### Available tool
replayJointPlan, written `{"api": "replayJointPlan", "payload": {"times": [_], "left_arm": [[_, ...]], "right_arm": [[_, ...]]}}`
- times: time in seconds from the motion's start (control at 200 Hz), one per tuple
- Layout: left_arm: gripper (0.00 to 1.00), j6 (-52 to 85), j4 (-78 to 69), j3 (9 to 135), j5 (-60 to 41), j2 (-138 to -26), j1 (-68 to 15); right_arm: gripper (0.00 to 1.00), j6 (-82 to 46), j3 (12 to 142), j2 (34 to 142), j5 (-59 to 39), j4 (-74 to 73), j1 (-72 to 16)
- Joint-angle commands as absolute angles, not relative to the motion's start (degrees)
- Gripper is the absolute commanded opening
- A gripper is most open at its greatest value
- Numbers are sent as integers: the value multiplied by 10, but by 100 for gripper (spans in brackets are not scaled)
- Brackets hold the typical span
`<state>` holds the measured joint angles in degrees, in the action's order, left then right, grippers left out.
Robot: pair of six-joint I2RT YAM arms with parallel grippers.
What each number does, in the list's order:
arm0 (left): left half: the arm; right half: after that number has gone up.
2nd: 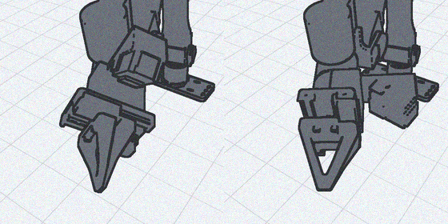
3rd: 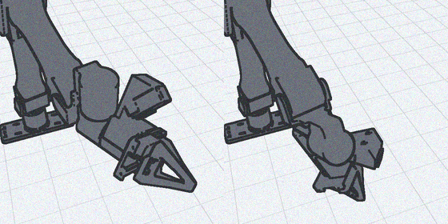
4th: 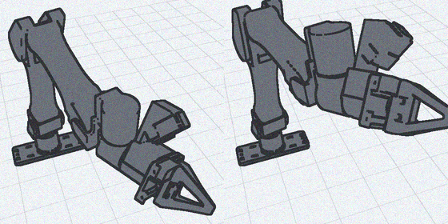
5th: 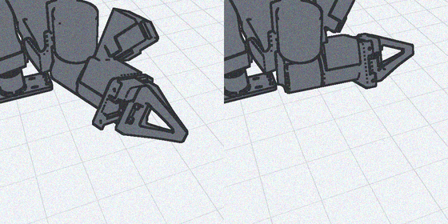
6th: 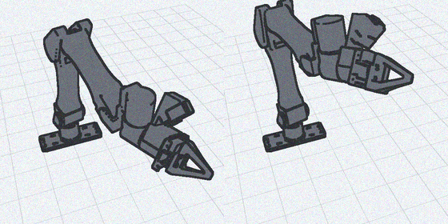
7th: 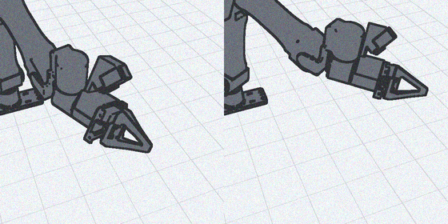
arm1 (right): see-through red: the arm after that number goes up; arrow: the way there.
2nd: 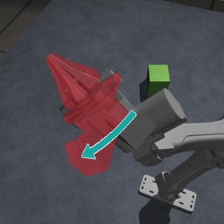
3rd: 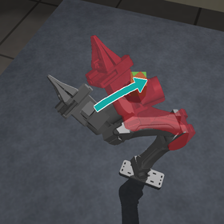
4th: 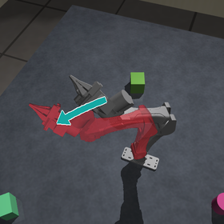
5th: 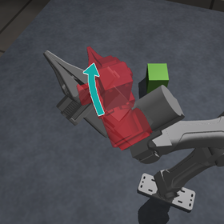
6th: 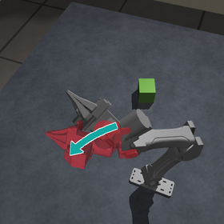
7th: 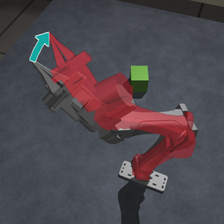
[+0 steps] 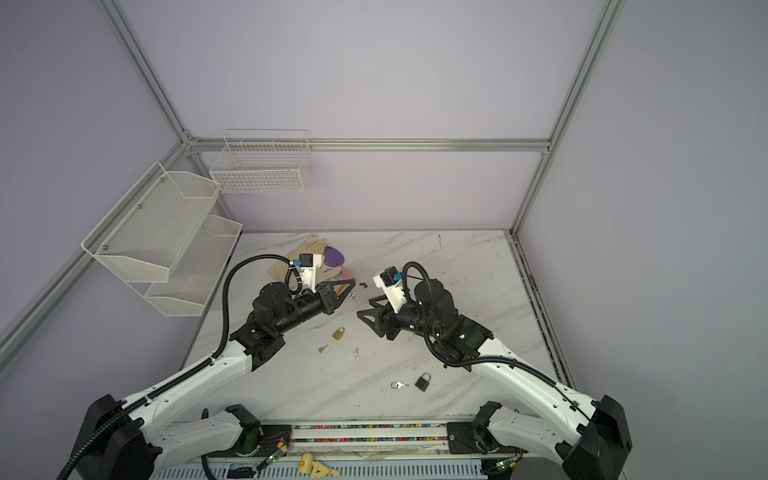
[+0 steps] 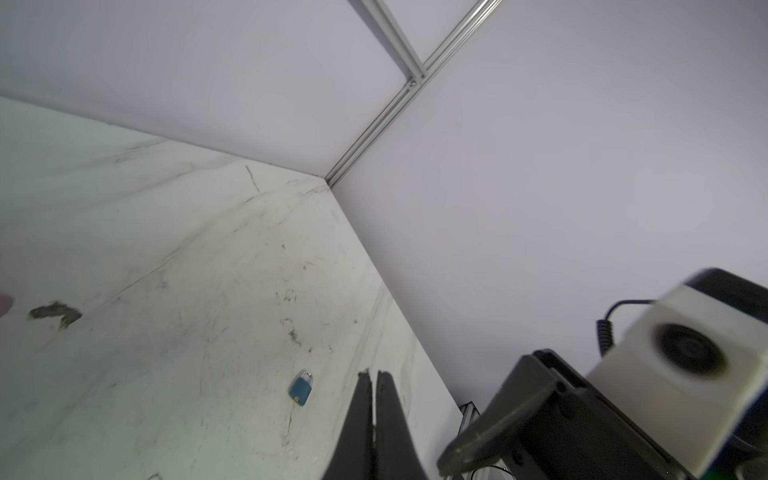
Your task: Unlock with the key
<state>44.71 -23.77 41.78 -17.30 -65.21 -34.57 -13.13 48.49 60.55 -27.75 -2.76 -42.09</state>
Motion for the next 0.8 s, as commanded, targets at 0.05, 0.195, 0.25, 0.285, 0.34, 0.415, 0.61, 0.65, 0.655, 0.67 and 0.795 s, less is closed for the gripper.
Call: {"api": "replayJointPlan", "payload": {"times": [0.05,0.195,0.25,0.285,0.34,0.415,0.61,0.65,0.655,0.67,0.795], "left_arm": [[0,412,-400,428,-148,-680,-374],[0,405,-433,436,-139,-699,-392],[0,404,-437,438,-134,-701,-396],[0,404,-441,439,-133,-702,-399],[0,404,-447,439,-130,-701,-403],[0,403,-451,437,-125,-701,-408],[0,402,-457,442,-127,-702,-415],[0,402,-458,444,-128,-702,-415],[0,402,-458,444,-128,-702,-415],[0,402,-458,445,-128,-702,-416],[0,404,-467,446,-133,-703,-418]], "right_arm": [[54,-345,441,579,-409,-214,-373],[50,-450,412,580,-445,-330,-332],[48,-458,411,580,-444,-345,-327],[48,-458,411,582,-441,-345,-325],[46,-462,410,586,-437,-346,-319],[45,-483,398,590,-434,-385,-315],[43,-522,384,622,-432,-442,-315],[41,-522,384,627,-431,-442,-315],[41,-522,384,627,-431,-442,-315],[40,-522,384,628,-431,-441,-315],[37,-523,383,638,-429,-449,-315]]}}
